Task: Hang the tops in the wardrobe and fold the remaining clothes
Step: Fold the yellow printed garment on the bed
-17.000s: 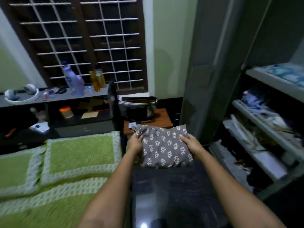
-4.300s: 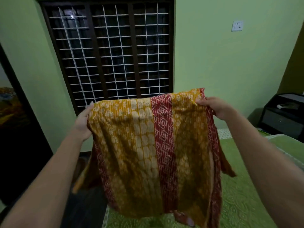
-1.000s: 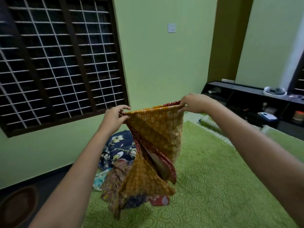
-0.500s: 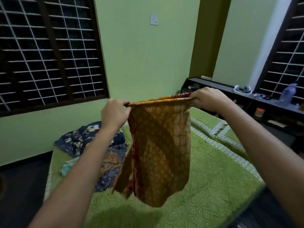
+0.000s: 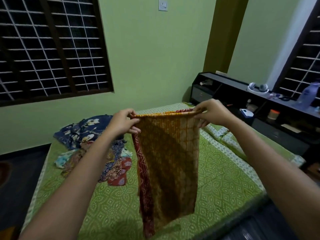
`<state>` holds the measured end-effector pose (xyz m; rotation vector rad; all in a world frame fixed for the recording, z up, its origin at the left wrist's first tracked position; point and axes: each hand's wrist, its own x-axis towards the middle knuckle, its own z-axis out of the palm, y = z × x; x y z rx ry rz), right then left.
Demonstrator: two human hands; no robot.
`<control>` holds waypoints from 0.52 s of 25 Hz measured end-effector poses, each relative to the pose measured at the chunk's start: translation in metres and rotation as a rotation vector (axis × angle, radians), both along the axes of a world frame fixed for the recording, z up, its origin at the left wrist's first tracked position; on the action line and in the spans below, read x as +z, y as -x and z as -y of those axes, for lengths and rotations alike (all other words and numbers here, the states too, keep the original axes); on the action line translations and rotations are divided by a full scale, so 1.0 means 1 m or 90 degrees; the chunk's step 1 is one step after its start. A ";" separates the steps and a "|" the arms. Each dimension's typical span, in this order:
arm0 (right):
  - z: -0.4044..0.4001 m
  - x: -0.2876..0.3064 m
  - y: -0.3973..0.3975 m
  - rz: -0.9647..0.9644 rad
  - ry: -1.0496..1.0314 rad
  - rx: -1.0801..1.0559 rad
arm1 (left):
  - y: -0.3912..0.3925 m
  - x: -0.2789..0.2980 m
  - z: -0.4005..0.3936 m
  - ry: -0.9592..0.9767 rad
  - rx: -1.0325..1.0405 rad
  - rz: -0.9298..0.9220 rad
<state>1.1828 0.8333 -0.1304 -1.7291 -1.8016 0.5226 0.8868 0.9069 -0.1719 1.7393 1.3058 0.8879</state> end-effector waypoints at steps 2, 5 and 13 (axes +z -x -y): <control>-0.014 0.011 -0.015 -0.164 -0.099 -0.011 | -0.015 0.015 -0.021 0.006 0.013 0.113; -0.094 -0.011 -0.041 -0.261 -0.134 -0.119 | -0.056 -0.004 -0.088 0.013 0.049 0.114; -0.333 -0.111 -0.101 0.073 -0.062 -0.256 | -0.154 -0.099 -0.305 -0.012 0.143 -0.124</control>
